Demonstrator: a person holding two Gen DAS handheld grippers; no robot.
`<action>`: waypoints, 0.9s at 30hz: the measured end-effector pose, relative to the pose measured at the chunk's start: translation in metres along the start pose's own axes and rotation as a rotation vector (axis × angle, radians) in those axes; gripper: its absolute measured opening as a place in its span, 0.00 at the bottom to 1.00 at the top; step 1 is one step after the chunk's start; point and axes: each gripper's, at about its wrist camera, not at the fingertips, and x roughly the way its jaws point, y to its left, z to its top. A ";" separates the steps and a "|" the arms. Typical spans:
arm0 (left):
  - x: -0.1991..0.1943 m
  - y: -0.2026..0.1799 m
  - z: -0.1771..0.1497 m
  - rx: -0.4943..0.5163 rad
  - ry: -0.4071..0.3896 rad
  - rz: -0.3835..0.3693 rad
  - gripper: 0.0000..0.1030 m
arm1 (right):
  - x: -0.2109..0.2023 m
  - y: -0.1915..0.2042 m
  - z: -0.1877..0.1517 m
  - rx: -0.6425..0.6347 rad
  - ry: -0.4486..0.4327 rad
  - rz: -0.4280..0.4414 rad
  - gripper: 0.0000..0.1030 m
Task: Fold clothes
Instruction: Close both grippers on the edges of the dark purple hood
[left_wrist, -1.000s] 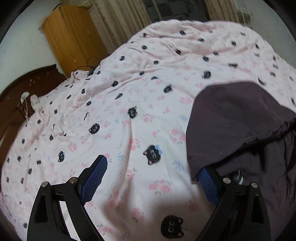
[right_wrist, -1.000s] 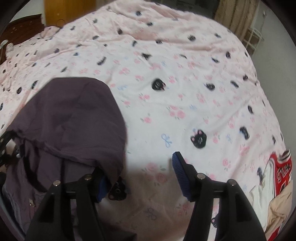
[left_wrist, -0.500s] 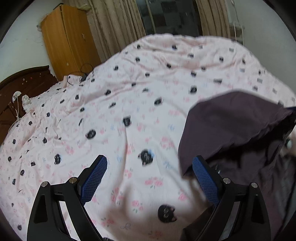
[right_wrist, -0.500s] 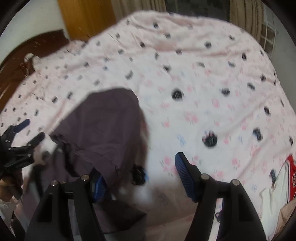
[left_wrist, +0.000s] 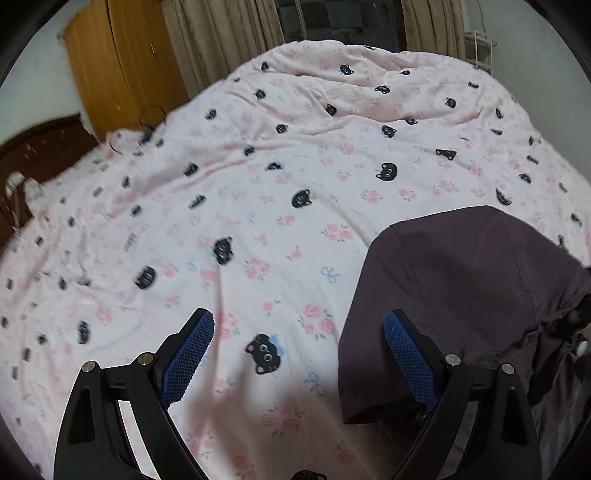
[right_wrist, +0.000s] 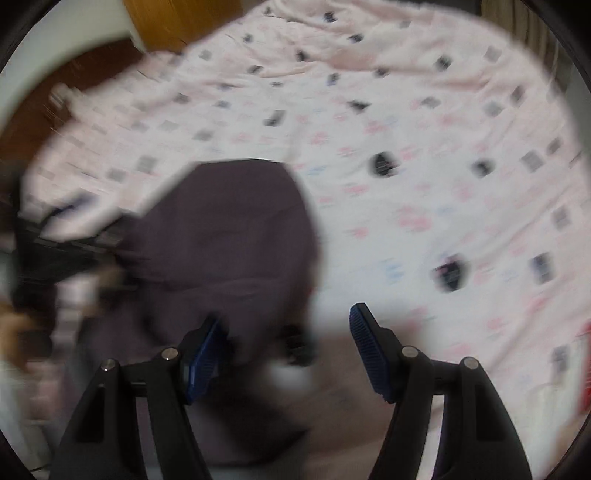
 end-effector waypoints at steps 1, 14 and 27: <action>0.003 0.003 -0.001 -0.013 0.010 -0.032 0.89 | -0.005 -0.008 0.001 0.032 0.011 0.085 0.74; 0.022 0.029 -0.013 -0.152 0.101 -0.208 0.89 | 0.041 -0.070 0.039 0.380 0.058 0.386 0.77; 0.033 0.036 -0.024 -0.166 0.131 -0.214 0.89 | 0.107 -0.080 0.067 0.420 0.111 0.608 0.60</action>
